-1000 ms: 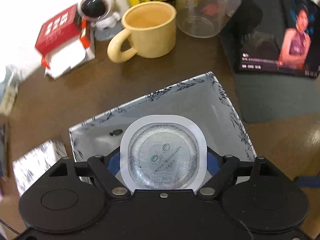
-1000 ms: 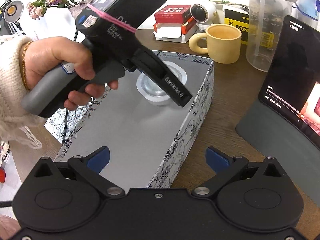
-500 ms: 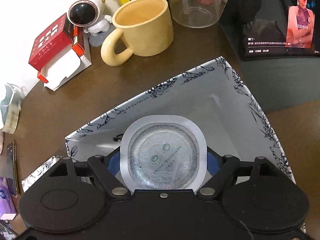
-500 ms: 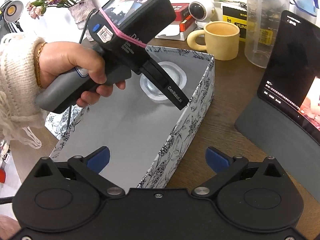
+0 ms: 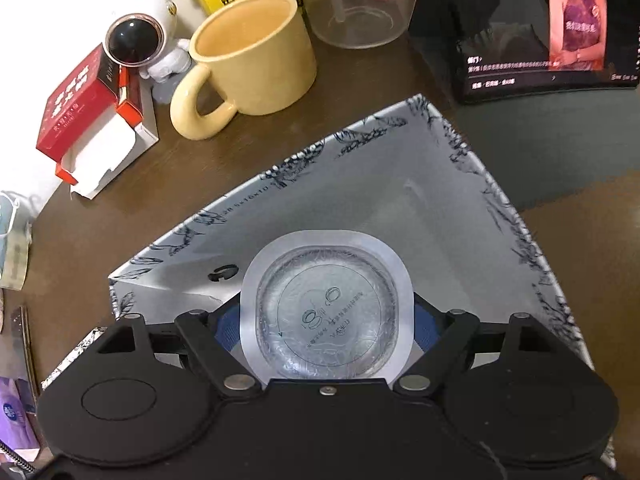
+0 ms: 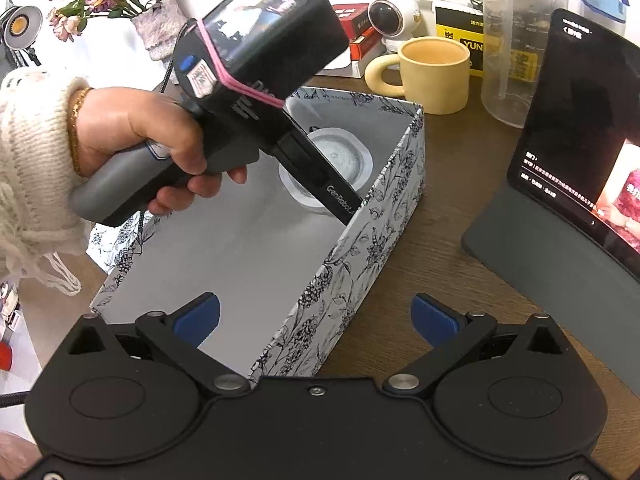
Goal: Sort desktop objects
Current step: 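Lower the compact case into the open floral box with the left tool, then open the left tool and lift it away from the compact case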
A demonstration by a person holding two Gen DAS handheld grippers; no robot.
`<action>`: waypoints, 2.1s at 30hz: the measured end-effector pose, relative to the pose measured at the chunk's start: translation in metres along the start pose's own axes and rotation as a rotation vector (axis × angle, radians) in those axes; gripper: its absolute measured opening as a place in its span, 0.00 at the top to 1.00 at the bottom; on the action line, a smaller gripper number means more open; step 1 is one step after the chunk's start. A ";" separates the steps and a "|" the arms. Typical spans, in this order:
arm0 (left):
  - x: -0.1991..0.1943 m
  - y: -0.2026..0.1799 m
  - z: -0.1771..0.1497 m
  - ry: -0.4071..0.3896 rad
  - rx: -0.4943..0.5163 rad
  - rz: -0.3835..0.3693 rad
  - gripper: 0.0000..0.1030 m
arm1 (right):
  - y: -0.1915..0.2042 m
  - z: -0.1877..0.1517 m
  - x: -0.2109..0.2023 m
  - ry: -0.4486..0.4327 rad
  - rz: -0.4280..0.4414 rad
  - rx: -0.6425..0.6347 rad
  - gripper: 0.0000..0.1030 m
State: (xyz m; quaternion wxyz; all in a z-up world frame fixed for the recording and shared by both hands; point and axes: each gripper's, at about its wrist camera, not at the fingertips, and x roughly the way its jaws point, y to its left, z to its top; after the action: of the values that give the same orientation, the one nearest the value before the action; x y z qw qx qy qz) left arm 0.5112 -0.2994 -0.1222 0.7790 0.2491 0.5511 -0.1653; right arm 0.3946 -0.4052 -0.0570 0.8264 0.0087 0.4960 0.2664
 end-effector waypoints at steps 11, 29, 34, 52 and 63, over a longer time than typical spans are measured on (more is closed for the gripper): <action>0.015 -0.001 0.002 0.022 -0.029 0.008 0.22 | -0.001 -0.005 -0.002 -0.004 0.007 0.010 0.00; -0.023 0.004 -0.001 -0.030 -0.077 0.076 0.12 | 0.011 -0.008 -0.016 -0.030 0.000 -0.034 0.00; -0.045 0.012 0.000 -0.091 -0.111 0.090 0.02 | 0.016 -0.009 -0.020 -0.037 -0.006 -0.042 0.00; -0.147 0.028 -0.053 -0.333 -0.201 0.042 0.00 | 0.062 -0.016 -0.046 -0.114 -0.070 -0.080 0.00; -0.207 0.037 -0.130 -0.417 -0.226 0.014 0.00 | 0.115 -0.040 -0.071 -0.185 -0.135 -0.052 0.00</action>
State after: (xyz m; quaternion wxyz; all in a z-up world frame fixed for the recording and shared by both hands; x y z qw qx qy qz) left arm 0.3600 -0.1983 0.0458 0.9001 0.1245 0.3914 -0.1453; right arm 0.2863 -0.3484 0.0127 0.8847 -0.0216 0.4098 0.2212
